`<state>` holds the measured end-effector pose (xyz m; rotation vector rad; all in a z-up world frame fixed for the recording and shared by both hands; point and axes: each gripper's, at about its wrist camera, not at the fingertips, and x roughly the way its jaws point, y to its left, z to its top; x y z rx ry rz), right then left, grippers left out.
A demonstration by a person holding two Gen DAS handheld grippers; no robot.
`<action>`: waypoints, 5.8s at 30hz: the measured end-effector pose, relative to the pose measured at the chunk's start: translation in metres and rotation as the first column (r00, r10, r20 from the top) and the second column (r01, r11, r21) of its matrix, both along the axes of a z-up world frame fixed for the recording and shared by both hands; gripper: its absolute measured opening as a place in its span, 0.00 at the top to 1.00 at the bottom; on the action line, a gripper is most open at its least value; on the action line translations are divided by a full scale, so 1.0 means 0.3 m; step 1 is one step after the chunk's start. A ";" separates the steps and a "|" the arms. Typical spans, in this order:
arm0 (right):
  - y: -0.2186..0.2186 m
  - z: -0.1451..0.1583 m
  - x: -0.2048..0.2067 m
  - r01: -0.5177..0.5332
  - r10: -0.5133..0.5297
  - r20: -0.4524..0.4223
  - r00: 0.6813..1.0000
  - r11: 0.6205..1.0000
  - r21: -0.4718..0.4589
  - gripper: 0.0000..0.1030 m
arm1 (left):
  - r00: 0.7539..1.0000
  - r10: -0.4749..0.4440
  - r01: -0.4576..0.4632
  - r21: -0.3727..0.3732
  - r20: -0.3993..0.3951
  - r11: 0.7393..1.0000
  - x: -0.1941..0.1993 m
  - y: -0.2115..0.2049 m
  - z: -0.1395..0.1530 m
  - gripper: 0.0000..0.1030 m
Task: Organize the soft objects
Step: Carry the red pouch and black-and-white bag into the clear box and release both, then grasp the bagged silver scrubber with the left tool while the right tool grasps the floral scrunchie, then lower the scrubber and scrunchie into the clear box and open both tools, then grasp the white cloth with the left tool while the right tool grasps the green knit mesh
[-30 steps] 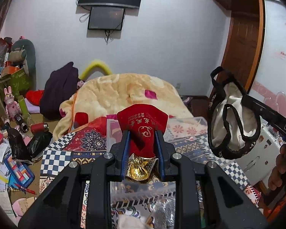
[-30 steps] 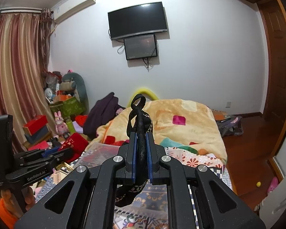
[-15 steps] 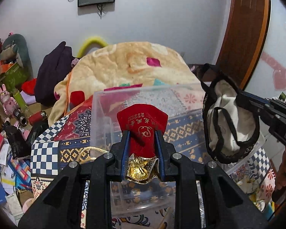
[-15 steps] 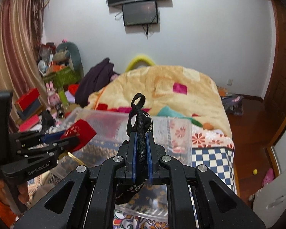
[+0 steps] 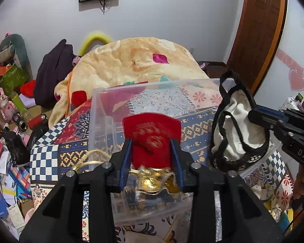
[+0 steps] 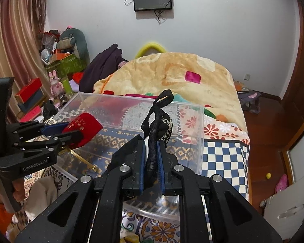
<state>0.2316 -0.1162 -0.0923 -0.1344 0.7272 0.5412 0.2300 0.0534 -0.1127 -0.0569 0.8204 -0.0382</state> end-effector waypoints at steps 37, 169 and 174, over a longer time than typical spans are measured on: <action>-0.128 -0.092 -0.331 -0.005 0.002 0.035 0.999 0.997 0.076 0.30 | 0.993 -0.047 0.050 -0.018 0.104 0.999 -0.414 -0.108 0.037 0.07; -0.143 -0.005 -0.326 0.023 -0.030 0.136 0.990 0.998 0.053 0.24 | 0.984 0.066 -0.065 -0.014 0.164 0.998 -0.527 0.029 0.117 0.12; -0.151 -0.065 -0.363 0.041 -0.042 0.100 0.994 0.999 0.015 0.24 | 0.990 0.091 -0.090 -0.020 0.109 0.996 -0.570 0.034 0.025 0.12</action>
